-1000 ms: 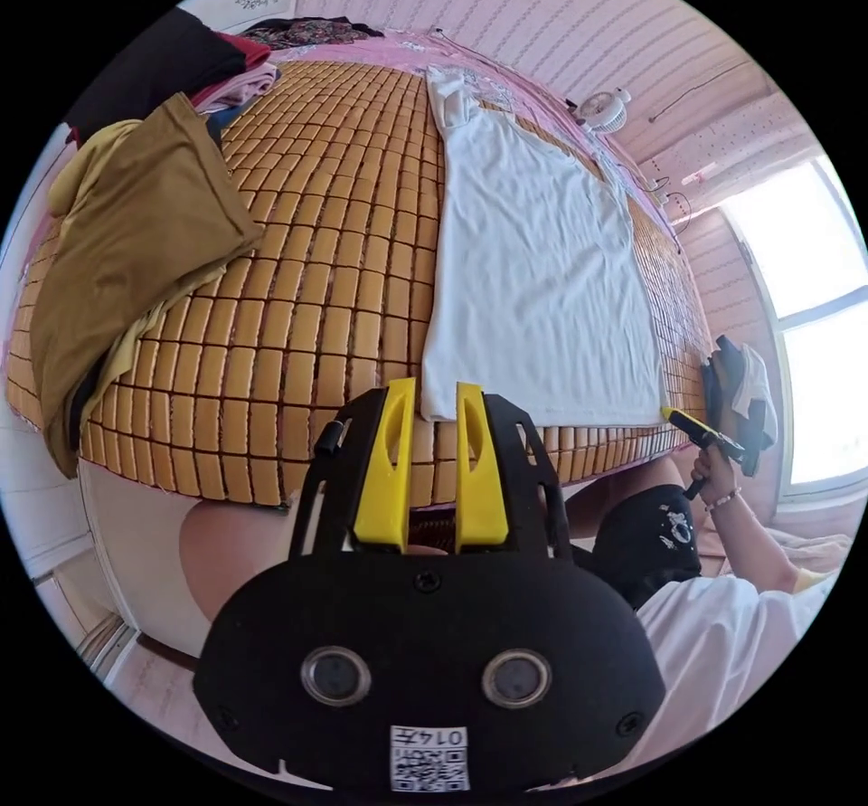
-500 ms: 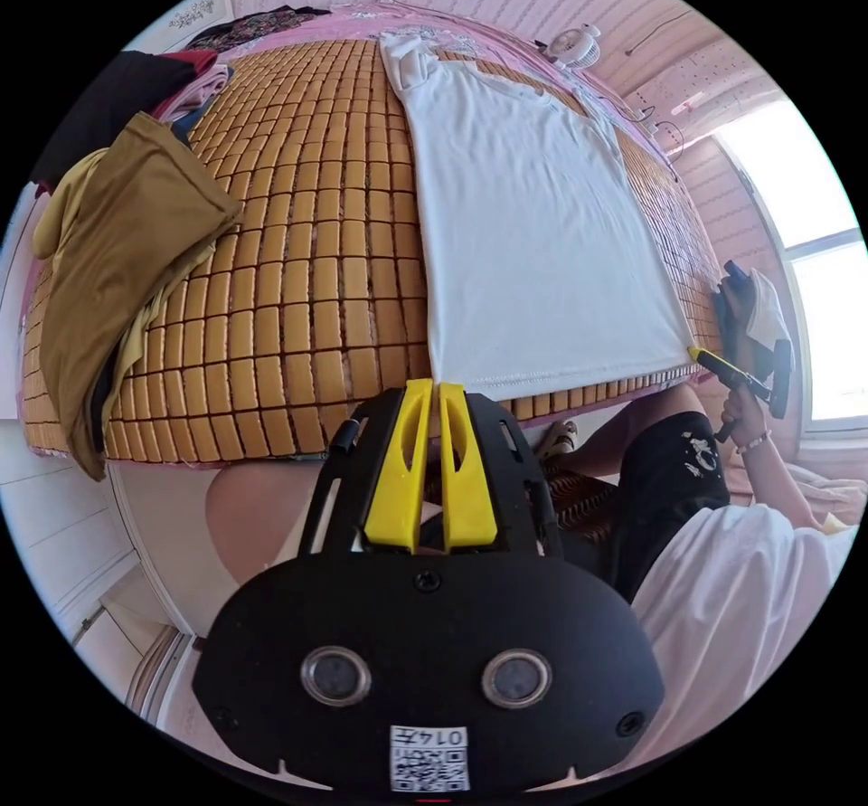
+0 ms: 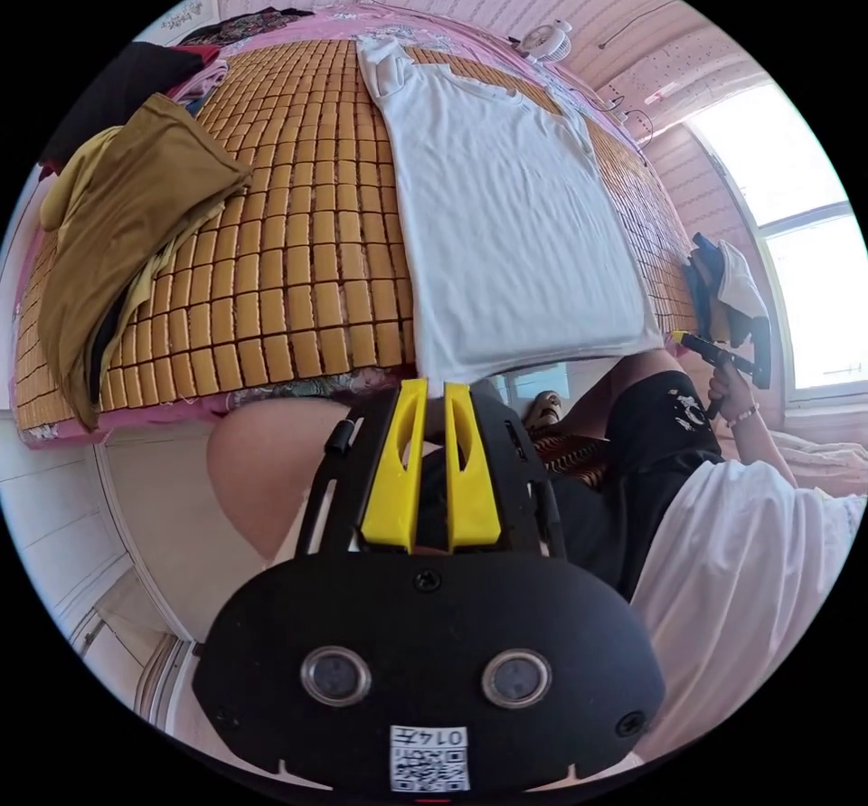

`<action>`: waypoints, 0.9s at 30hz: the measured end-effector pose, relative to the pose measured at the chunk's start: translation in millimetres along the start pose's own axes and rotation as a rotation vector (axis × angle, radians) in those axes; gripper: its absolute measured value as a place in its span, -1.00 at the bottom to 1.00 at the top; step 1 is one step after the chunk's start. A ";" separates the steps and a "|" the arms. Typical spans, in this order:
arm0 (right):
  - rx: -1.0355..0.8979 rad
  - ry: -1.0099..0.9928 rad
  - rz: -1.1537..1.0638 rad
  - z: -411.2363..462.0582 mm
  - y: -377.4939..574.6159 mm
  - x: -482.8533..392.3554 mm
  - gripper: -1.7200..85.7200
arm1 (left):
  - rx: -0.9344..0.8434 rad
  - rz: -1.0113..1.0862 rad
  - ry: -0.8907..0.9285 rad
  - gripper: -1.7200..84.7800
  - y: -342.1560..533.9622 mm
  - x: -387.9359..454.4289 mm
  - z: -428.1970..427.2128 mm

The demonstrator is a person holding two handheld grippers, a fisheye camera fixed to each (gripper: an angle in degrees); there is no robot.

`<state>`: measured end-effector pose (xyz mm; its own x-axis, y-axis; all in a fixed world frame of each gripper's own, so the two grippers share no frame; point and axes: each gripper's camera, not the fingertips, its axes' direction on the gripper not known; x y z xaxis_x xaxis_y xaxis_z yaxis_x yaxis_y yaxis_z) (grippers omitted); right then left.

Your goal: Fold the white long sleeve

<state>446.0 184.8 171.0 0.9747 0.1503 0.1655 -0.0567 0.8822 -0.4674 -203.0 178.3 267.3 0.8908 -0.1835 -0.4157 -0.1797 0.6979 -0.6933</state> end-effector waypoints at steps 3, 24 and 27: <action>-0.001 -0.020 0.015 -1.9 8.9 5.7 -0.90 | 0.026 0.019 -0.018 -0.89 14.7 -4.1 -5.9; 0.149 0.086 -0.119 -27.2 -19.4 -6.7 -0.85 | 0.229 0.266 0.157 -0.89 -48.6 57.0 -6.4; 0.202 0.134 -0.162 -33.8 -60.8 -5.6 -0.82 | 0.187 0.328 0.159 -0.90 -96.1 82.0 13.2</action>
<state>451.3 115.2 169.1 0.9937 -0.0477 0.1015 0.0727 0.9630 -0.2594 -107.3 105.3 307.6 0.7205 -0.0252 -0.6930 -0.3514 0.8483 -0.3962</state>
